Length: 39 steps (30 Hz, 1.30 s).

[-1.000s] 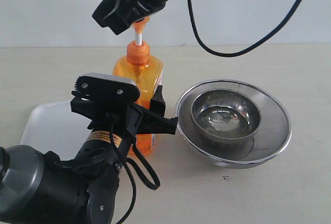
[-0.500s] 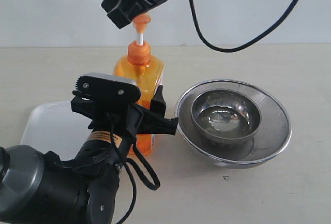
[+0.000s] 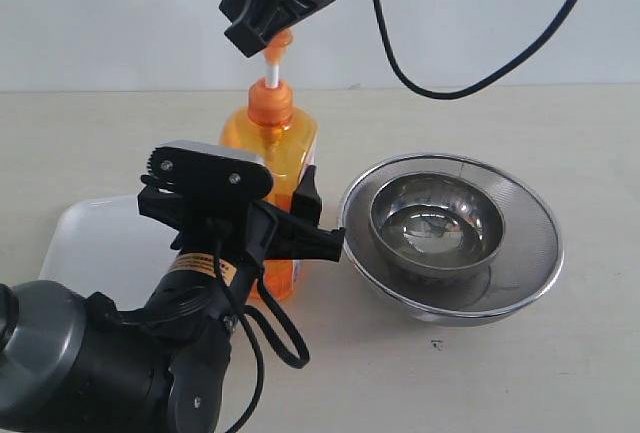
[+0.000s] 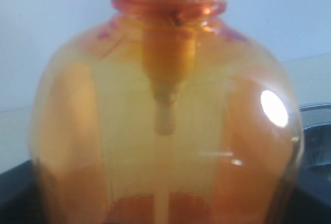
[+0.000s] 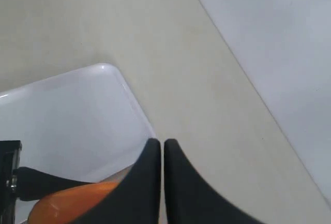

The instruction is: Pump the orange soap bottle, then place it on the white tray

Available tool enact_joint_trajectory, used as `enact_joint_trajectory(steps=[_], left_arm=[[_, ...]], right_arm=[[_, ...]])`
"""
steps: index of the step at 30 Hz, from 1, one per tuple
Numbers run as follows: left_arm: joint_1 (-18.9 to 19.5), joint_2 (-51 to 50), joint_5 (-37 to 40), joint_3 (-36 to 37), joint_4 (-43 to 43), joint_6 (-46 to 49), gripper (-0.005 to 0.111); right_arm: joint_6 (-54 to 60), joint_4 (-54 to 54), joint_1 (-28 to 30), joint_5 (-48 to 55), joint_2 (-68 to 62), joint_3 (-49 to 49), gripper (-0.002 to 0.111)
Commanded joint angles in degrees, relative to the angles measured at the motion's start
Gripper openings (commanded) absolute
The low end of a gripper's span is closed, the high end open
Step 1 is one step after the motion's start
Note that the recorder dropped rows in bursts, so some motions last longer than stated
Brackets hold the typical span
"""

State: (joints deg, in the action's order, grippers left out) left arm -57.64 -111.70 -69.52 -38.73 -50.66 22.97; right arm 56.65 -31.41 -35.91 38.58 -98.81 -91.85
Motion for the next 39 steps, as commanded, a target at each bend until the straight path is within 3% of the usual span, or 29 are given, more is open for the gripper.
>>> enact_joint_trajectory(steps=[1, 31, 39], left_arm=[[-0.2, 0.7, -0.4, 0.4, -0.5, 1.1, 0.005], [-0.2, 0.7, -0.4, 0.4, -0.8, 1.1, 0.005], [-0.2, 0.7, -0.4, 0.4, -0.8, 1.1, 0.005]], right_arm=[[-2.0, 3.5, 0.0, 0.7, 0.4, -0.2, 0.000], [-10.1, 14.0, 0.0, 6.0, 3.7, -0.2, 0.000], [-18.9, 17.8, 0.0, 3.5, 7.7, -0.1, 0.000]])
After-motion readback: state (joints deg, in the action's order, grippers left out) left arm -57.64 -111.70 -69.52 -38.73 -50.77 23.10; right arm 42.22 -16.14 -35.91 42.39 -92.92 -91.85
